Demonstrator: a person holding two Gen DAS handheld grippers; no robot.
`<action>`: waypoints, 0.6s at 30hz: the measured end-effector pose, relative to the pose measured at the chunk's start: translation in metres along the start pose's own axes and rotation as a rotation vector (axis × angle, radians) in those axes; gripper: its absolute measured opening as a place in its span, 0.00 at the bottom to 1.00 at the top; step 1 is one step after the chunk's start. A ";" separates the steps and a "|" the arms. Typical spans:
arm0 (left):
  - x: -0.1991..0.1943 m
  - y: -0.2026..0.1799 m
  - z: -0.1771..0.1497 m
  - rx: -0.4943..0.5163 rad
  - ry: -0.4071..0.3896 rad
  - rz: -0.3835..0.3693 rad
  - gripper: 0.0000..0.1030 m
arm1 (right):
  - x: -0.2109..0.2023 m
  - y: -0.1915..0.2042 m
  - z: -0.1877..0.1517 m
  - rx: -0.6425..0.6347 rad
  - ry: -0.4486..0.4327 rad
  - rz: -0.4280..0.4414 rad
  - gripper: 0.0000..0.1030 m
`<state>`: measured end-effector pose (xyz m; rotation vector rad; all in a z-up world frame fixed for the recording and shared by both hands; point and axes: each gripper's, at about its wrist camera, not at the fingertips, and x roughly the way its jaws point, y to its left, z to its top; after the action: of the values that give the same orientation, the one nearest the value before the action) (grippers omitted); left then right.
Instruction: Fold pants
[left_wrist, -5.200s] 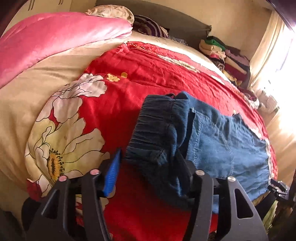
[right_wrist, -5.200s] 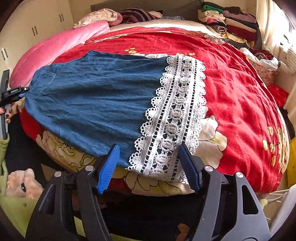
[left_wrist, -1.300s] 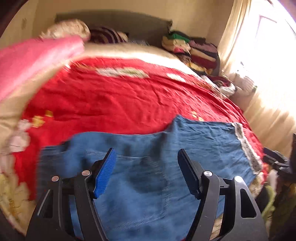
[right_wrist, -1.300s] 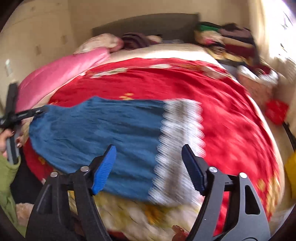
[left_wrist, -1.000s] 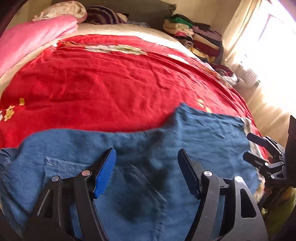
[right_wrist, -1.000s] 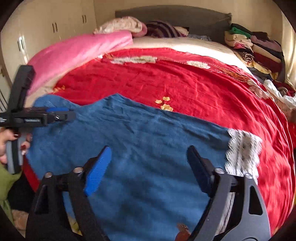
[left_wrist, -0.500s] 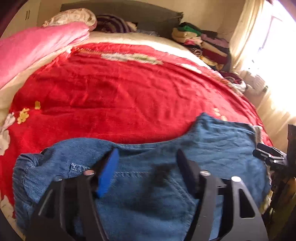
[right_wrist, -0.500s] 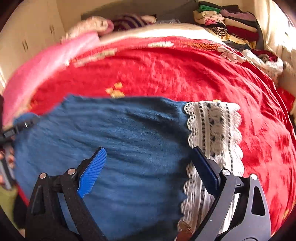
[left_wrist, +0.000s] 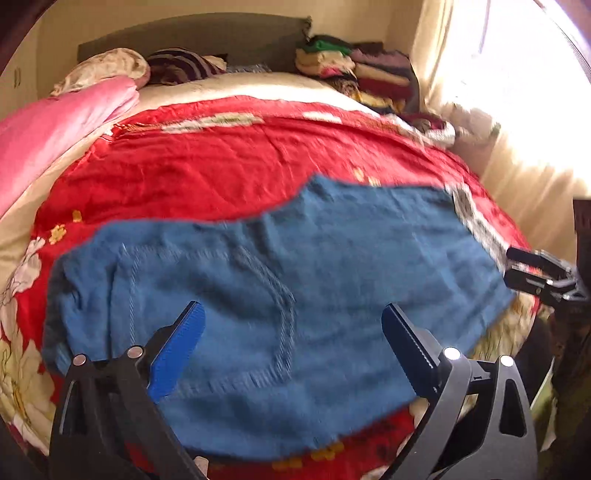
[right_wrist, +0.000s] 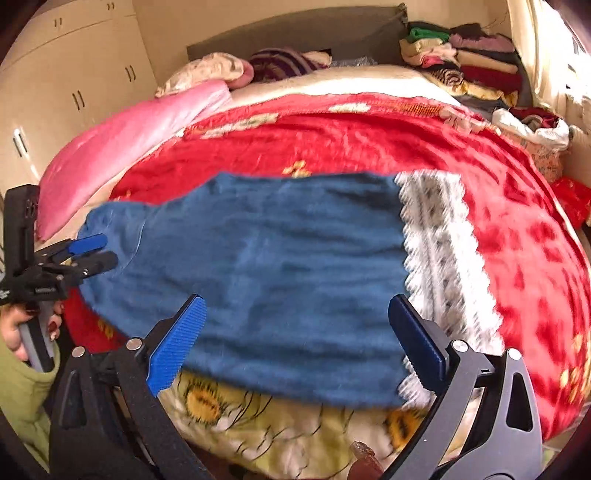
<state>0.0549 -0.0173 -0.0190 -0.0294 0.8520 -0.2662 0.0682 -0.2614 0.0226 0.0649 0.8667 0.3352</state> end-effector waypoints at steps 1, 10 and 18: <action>0.002 -0.003 -0.005 0.017 0.013 0.002 0.93 | 0.002 0.000 -0.004 0.005 0.015 -0.010 0.91; 0.027 -0.003 -0.032 0.123 0.062 0.106 0.93 | 0.019 -0.025 -0.027 0.110 0.113 -0.046 0.91; 0.003 -0.005 -0.023 0.079 0.019 0.051 0.94 | -0.006 -0.022 -0.024 0.120 0.046 -0.047 0.91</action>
<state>0.0380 -0.0206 -0.0357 0.0684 0.8590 -0.2521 0.0529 -0.2861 0.0071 0.1483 0.9322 0.2417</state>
